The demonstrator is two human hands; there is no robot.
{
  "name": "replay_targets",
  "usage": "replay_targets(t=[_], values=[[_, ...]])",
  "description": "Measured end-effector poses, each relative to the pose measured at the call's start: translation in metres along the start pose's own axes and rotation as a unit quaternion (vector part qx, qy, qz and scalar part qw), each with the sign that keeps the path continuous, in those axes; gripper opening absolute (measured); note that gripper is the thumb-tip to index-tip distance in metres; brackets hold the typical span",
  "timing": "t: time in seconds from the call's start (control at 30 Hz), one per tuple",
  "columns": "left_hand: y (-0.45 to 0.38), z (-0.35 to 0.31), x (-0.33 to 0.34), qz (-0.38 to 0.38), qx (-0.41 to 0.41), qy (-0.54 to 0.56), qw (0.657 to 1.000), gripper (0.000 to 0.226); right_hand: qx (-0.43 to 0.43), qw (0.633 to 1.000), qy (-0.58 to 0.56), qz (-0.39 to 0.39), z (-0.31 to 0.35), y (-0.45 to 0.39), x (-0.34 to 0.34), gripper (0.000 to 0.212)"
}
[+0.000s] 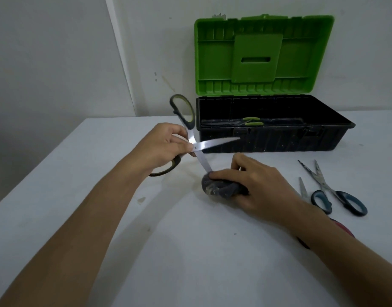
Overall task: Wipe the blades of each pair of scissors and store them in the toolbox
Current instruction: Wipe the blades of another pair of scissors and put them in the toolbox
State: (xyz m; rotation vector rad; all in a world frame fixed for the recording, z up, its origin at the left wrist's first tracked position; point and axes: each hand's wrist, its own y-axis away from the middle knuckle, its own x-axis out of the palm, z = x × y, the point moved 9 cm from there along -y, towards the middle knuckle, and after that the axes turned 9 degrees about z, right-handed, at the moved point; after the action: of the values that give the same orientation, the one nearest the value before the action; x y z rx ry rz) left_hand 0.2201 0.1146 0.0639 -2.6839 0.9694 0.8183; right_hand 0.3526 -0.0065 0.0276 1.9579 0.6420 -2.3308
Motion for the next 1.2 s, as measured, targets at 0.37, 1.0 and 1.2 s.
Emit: replay_targets(t=[0.37, 1.0, 1.2], values=[[0.006, -0.01, -0.017, -0.072, 0.063, 0.023, 0.995, 0.014, 0.021, 0.998, -0.044, -0.03, -0.011, 0.005, -0.004, 0.037], [0.002, -0.01, 0.003, -0.069, 0.107, -0.122, 0.984, 0.039, 0.113, 0.966, 0.005, -0.231, -0.065, 0.031, -0.083, 0.038], [-0.001, 0.0, 0.003, -0.046, 0.061, 0.105, 0.992, 0.014, 0.093, 0.959, -0.128, -0.234, -0.065, 0.025, -0.069, 0.03]])
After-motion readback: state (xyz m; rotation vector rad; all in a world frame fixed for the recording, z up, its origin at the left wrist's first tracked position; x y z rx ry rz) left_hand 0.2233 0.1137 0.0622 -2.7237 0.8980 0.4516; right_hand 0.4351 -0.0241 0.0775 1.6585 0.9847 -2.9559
